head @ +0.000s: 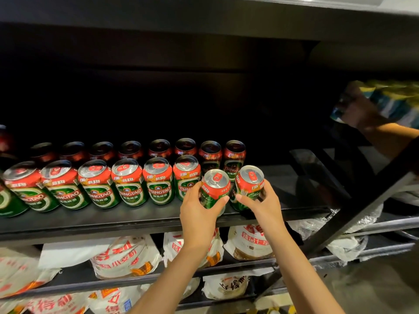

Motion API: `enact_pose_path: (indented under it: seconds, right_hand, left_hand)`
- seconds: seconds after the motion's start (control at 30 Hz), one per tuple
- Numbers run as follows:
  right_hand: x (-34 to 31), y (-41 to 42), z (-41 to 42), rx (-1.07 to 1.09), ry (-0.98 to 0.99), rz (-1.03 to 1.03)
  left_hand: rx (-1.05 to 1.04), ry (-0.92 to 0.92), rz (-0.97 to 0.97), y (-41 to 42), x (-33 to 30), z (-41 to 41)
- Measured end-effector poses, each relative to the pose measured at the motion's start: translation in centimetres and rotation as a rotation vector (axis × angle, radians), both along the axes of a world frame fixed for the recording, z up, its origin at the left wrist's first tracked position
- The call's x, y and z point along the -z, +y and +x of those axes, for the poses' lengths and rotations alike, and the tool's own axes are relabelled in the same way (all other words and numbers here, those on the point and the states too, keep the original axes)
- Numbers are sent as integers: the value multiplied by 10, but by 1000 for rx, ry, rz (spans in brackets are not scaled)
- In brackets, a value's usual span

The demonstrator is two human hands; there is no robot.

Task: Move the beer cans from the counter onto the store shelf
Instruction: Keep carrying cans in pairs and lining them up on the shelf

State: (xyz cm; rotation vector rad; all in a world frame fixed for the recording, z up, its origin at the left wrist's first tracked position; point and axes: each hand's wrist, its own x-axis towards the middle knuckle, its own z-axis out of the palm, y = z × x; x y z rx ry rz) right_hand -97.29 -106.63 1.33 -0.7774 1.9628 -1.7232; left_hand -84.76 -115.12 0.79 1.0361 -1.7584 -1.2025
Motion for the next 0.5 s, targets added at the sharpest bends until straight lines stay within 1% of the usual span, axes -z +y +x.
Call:
enact_pose_path:
  seconds: [0.2, 0.5]
  right_hand:
    - [8, -3, -5, -28, 22, 9]
    - [19, -3, -6, -53, 29, -22]
  left_hand:
    - [-34, 18, -11, 0, 7, -6]
    - [-1, 78, 39, 5, 1, -11]
